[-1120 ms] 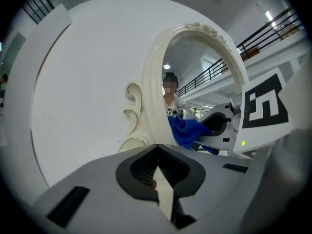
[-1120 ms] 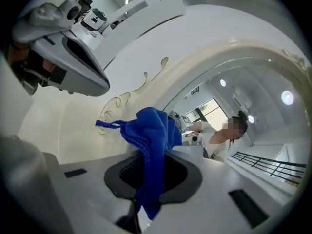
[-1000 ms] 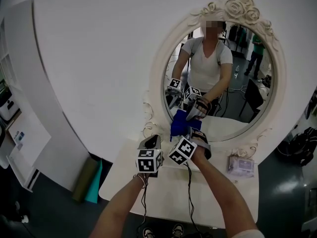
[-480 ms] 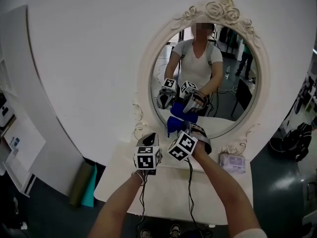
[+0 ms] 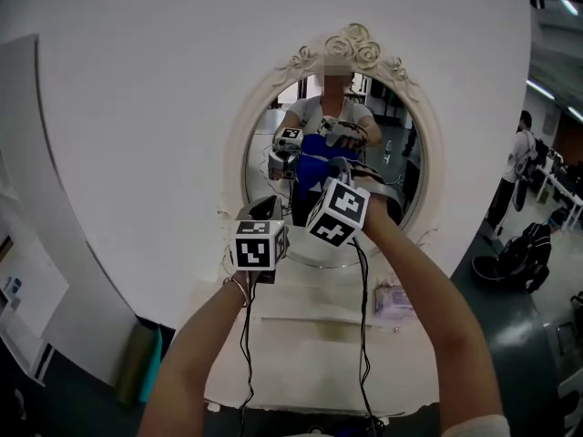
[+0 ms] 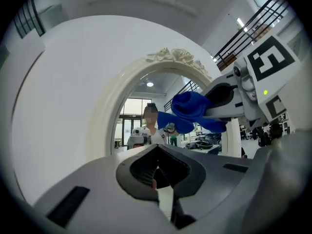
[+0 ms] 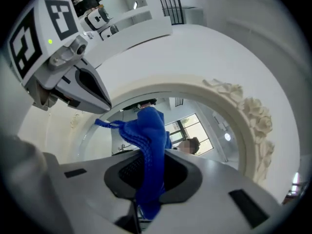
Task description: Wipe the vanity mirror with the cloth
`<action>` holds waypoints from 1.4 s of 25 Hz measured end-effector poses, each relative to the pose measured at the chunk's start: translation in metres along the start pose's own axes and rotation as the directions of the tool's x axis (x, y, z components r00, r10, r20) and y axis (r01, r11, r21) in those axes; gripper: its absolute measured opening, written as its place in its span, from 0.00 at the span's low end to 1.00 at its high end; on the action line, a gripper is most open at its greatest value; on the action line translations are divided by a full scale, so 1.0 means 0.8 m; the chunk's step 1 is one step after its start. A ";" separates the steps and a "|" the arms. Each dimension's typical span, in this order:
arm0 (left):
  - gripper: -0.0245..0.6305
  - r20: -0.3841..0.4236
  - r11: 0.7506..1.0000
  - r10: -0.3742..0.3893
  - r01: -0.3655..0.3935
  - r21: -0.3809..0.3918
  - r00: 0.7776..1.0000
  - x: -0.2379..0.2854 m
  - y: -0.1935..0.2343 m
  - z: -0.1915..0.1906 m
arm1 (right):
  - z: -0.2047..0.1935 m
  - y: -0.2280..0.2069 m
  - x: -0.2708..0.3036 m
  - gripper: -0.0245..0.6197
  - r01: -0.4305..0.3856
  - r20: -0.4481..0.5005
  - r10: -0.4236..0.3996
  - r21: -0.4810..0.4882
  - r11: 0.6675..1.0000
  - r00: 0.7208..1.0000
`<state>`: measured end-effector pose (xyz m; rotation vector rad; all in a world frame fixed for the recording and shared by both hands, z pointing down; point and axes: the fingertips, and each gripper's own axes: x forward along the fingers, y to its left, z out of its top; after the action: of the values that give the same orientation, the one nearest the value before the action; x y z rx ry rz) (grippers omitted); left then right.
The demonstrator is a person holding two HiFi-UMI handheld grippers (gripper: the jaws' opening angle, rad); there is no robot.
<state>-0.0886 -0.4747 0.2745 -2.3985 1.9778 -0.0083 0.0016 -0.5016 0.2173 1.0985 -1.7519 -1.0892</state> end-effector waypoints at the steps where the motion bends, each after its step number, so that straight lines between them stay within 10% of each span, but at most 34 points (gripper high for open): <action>1: 0.05 0.009 1.000 -0.001 0.001 0.007 1.000 0.004 -0.001 0.019 | 0.006 -0.024 -0.007 0.14 0.025 -0.001 -0.025 -0.027 0.999 1.000; 19: 0.05 0.214 0.990 -0.017 -0.014 0.140 0.977 0.021 -0.042 0.237 | 0.034 -0.222 -0.034 0.14 0.219 -0.054 -0.238 -0.234 0.947 0.970; 35: 0.04 0.228 0.989 -0.026 -0.008 0.147 0.973 0.044 -0.044 0.258 | 0.026 -0.219 -0.015 0.14 0.197 -0.047 -0.212 -0.220 0.955 0.976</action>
<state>-0.0421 -0.4984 0.0687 -2.2056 1.7972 0.1134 0.0325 -0.5302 0.0460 1.1862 -1.4506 -1.3164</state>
